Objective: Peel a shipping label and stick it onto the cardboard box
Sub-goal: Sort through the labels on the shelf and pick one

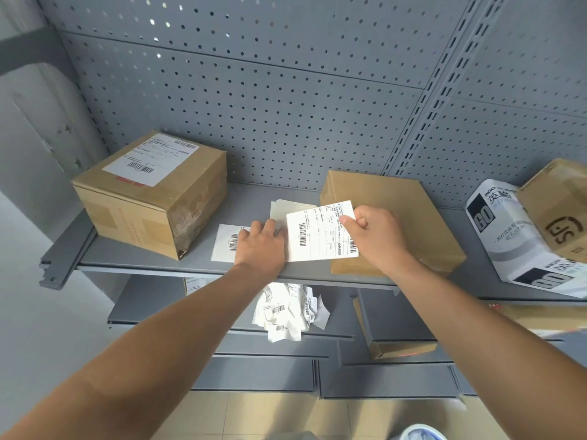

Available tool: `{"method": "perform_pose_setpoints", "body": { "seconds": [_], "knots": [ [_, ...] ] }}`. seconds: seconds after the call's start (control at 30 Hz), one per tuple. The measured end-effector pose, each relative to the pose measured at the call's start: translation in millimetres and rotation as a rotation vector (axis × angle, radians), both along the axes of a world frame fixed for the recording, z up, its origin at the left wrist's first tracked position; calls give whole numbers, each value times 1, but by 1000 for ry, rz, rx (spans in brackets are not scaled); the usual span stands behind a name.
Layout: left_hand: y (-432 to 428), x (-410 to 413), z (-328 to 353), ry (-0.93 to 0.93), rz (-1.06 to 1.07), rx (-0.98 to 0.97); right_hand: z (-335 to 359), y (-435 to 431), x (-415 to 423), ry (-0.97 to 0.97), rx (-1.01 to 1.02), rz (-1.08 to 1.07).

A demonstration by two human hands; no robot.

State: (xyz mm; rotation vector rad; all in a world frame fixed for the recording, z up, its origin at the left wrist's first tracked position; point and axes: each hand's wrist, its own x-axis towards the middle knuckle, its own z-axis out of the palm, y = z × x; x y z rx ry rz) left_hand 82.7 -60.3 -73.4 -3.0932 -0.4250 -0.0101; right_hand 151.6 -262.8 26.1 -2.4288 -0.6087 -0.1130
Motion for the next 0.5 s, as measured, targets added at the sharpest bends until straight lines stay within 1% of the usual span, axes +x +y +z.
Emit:
{"method": "perform_pose_setpoints", "body": {
  "seconds": [0.17,0.27,0.37,0.5],
  "knots": [
    [-1,0,1,43,12,4,9,-12,0,11,81,-23],
    [-2,6,11,50,46,-49,20,-20,3,59,104,2],
    [5,13,21,34,75,-133,34,-28,9,133,118,31],
    [14,12,36,-39,-1,-166,61,-35,15,128,121,105]
  ]
}}
